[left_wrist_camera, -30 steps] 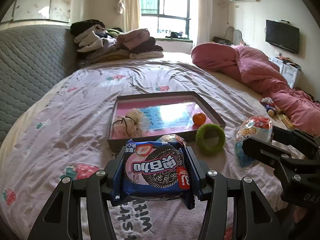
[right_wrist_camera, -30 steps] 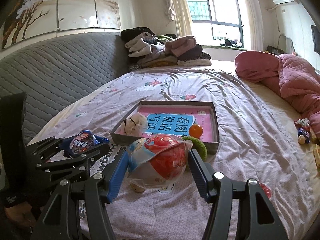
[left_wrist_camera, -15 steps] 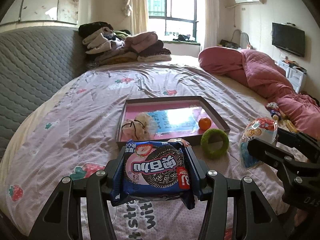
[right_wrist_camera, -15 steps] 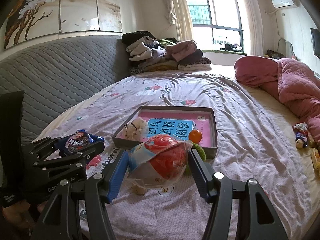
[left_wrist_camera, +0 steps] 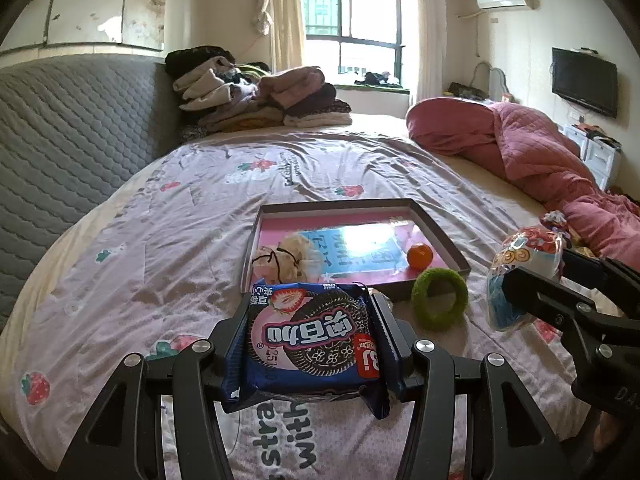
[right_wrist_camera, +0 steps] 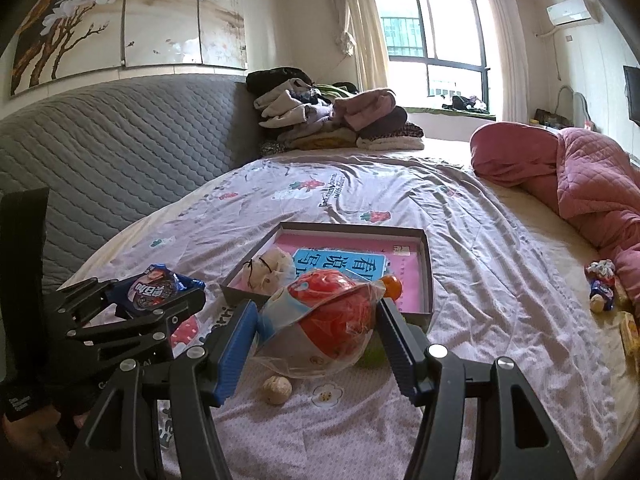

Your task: Organize objects

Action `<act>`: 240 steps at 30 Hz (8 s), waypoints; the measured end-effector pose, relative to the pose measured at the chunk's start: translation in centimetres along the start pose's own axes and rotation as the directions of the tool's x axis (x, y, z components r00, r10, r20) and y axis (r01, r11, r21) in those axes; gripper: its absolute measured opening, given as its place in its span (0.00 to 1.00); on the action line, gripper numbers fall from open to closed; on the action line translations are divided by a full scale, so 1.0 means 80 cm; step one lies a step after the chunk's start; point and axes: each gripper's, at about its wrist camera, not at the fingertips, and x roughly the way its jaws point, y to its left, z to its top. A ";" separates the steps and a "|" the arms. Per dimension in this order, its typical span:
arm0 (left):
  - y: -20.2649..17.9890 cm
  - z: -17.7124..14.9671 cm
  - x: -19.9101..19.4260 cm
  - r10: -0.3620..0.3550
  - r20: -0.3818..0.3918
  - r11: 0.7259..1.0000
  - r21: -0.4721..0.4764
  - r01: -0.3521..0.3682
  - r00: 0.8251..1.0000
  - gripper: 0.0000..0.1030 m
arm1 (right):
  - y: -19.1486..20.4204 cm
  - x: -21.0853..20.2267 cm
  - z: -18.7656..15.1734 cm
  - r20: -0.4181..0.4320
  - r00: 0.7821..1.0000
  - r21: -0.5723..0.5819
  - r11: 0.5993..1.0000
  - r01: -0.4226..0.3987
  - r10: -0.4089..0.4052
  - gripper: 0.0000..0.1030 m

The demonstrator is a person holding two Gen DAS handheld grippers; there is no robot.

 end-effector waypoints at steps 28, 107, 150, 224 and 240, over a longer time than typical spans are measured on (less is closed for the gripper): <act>-0.001 0.046 0.046 0.008 -0.004 1.000 0.020 -0.008 1.000 0.54 | -0.019 0.044 0.038 0.007 1.000 -0.033 0.999 0.029 -0.029 0.60; -0.027 0.084 0.262 -0.039 -0.185 0.997 0.053 0.050 0.982 0.54 | -0.089 0.248 0.082 -0.137 0.989 -0.028 0.998 0.058 -0.061 0.60; -0.041 0.054 0.324 -0.057 -0.343 0.990 0.099 0.097 0.938 0.55 | -0.106 0.328 0.057 -0.314 0.944 -0.051 0.994 0.094 -0.105 0.60; -0.037 0.100 0.201 -0.026 -0.211 0.996 0.083 0.044 0.977 0.67 | -0.078 0.212 0.103 -0.186 0.976 -0.094 0.991 0.099 -0.115 0.61; -0.045 0.106 0.136 -0.022 -0.149 0.995 0.089 0.036 0.989 0.67 | -0.066 0.150 0.110 -0.122 0.985 -0.102 0.989 0.108 -0.120 0.61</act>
